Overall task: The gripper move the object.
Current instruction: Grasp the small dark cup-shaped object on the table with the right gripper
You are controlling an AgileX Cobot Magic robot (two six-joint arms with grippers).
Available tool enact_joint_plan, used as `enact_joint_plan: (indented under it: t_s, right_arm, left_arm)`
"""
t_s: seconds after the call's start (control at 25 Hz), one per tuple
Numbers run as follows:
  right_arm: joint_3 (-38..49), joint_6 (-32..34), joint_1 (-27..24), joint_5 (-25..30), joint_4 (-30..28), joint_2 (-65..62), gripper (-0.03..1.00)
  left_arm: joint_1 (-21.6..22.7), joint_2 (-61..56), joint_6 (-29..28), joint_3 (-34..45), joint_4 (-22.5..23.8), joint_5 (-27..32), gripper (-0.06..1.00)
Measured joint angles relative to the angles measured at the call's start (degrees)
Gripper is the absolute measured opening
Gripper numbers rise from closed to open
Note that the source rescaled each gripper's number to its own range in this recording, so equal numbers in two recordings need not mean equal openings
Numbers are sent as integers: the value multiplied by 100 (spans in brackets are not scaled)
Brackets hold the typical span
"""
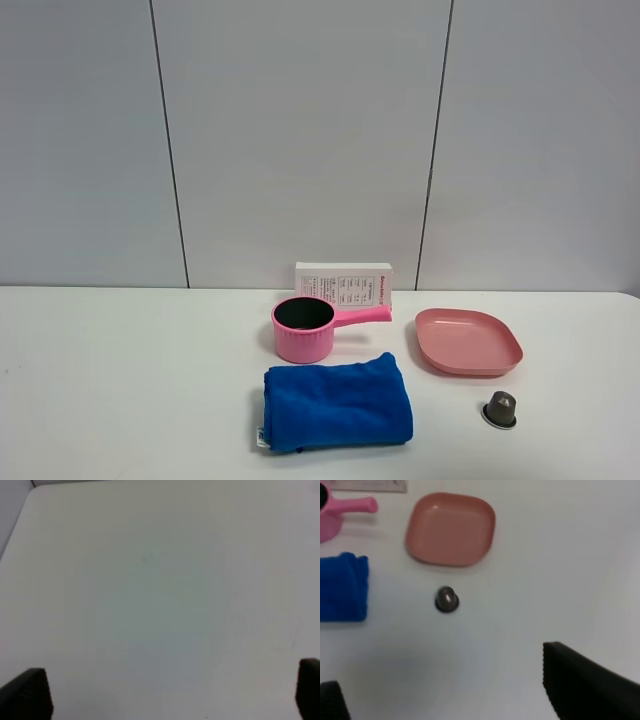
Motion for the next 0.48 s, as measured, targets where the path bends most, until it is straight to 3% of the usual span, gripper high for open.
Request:
enact_joint_plan:
  t_s: [0.12,0.24,0.36,0.48]
  right_arm:
    - [-393,-156,5,-149,237,1068,88]
    - [-640,-170,297,-294,77,1996,80]
    - [-708,34,1061,-691,-626,2866,73]
    - [-718,888,1878,-1325,-1390,3723,71]
  left_arm:
    - [0,0,0,0,0,0,100]
    - [0,0,0,0,0,0,100]
    - [0,0,0,0,0,0,100]
    - [0,0,0,0,0,0,100]
